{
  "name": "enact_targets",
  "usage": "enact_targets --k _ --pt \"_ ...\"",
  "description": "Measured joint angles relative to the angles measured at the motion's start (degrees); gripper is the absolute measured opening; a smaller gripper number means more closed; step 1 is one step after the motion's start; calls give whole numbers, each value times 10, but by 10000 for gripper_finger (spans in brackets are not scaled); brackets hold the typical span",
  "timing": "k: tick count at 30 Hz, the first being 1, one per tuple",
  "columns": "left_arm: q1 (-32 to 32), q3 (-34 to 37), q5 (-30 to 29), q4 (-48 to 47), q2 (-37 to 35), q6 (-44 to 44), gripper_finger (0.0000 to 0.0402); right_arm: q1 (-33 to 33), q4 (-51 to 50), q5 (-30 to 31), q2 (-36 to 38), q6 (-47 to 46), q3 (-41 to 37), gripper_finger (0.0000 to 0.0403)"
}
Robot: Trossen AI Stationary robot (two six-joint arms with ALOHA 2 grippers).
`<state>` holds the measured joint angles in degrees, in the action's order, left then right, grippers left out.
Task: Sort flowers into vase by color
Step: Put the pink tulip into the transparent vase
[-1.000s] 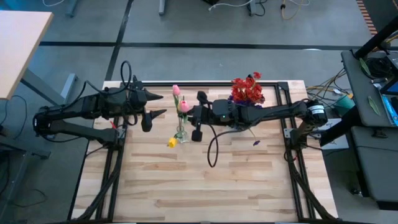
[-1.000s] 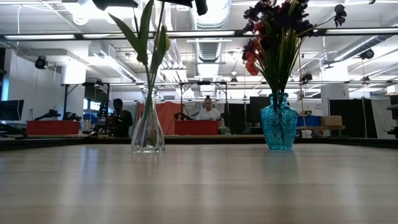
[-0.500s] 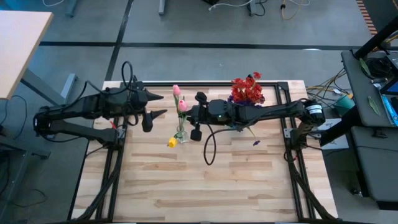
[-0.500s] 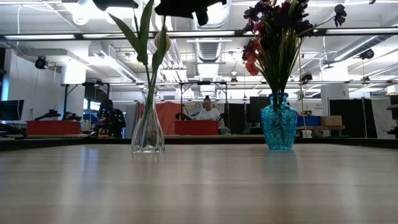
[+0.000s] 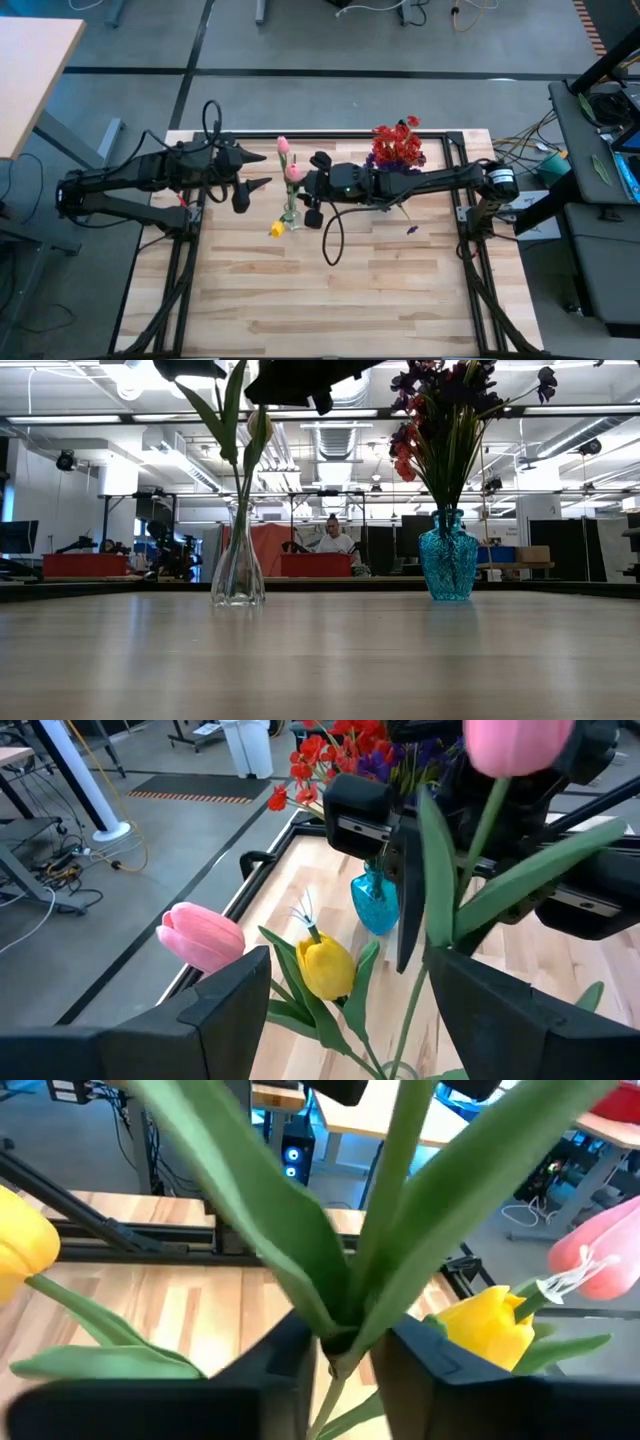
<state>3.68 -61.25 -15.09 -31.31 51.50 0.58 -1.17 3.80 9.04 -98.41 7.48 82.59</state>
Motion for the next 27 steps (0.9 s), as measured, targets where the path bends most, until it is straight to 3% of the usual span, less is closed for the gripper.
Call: enact_targets --k 16,21,27 --pt "0 0 0 0 -2 5 256 2 -73 0 39 -15 0 298" --pt "0 0 0 -1 -2 7 256 2 -105 0 69 -29 0 339" --pt "-23 0 -4 -25 -23 55 254 8 -151 0 120 -37 0 360"
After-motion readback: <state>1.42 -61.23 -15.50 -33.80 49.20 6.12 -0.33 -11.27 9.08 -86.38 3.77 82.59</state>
